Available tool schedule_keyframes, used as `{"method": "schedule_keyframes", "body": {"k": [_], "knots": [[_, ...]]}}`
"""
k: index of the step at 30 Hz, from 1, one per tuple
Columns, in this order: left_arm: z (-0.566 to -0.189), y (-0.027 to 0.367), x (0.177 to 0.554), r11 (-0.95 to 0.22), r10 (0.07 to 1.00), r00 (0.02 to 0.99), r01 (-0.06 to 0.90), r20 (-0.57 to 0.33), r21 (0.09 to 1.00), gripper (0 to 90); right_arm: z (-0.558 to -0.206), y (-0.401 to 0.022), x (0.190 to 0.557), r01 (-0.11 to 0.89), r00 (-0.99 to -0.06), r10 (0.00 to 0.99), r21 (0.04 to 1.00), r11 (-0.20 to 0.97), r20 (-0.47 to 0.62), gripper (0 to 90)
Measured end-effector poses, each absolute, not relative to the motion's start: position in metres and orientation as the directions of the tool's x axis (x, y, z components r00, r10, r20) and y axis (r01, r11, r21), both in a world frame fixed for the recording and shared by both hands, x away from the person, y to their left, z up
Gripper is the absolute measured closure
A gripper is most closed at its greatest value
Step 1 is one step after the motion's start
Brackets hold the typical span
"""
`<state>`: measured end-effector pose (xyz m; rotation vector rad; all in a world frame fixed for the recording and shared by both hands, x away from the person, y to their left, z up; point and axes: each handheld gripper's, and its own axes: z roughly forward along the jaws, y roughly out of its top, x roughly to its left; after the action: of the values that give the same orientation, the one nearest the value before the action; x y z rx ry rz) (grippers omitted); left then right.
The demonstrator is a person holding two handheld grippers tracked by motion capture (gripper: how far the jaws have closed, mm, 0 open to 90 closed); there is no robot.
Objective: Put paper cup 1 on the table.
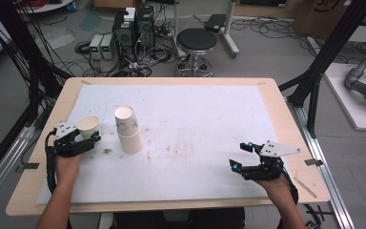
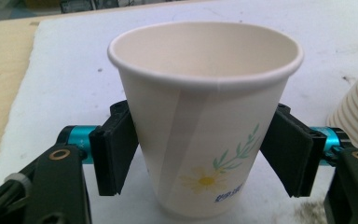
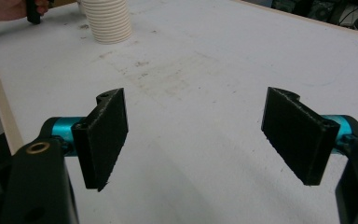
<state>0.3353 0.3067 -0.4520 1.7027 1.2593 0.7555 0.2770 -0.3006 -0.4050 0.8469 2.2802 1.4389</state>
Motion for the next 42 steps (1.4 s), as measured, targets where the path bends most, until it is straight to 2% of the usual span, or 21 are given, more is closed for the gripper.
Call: {"method": "schedule_keyframes", "body": {"k": [8,9,11,12,16,20,27,33,38,42], "knots": [[-0.453,0.304,0.324,-0.132,0.958,0.288,0.445,-0.002,0.886,29.7,-0.404,-0.301,0.276,0.309,-0.777,0.628,0.896,0.319,0.045,23.3],[-0.453,0.304,0.324,-0.124,0.959,0.284,0.443,-0.008,0.888,28.0,-0.404,-0.300,0.276,0.311,-0.777,0.628,0.896,0.318,0.047,23.3],[-0.453,0.306,0.322,-0.077,0.961,0.272,0.434,-0.049,0.898,19.1,-0.404,-0.300,0.276,0.310,-0.780,0.625,0.895,0.321,0.046,23.3],[-0.453,0.308,0.319,-0.047,0.960,0.270,0.424,-0.076,0.905,16.5,-0.404,-0.301,0.276,0.307,-0.780,0.624,0.896,0.321,0.044,23.3],[-0.451,0.313,0.300,0.026,0.957,0.261,0.365,-0.129,0.931,16.4,-0.404,-0.302,0.277,0.312,-0.778,0.627,0.895,0.319,0.048,23.3],[-0.437,0.315,0.278,0.067,0.951,0.275,0.258,-0.140,0.964,16.4,-0.405,-0.304,0.277,0.315,-0.772,0.634,0.892,0.322,0.044,23.3],[-0.422,0.304,0.256,0.069,0.918,0.379,0.143,-0.119,0.987,16.4,-0.406,-0.307,0.277,0.320,-0.744,0.667,0.890,0.324,0.025,23.2],[-0.412,0.284,0.252,0.086,0.815,0.566,0.096,-0.126,0.992,16.1,-0.406,-0.308,0.277,0.329,-0.725,0.689,0.886,0.327,0.015,22.9],[-0.408,0.271,0.253,0.061,0.771,0.628,0.095,-0.108,0.994,16.3,-0.404,-0.307,0.278,0.324,-0.720,0.694,0.887,0.329,0.006,22.8],[-0.410,0.270,0.254,0.046,0.769,0.631,0.109,-0.105,0.993,16.3,-0.406,-0.305,0.280,0.331,-0.722,0.692,0.883,0.332,0.010,22.8]]}}
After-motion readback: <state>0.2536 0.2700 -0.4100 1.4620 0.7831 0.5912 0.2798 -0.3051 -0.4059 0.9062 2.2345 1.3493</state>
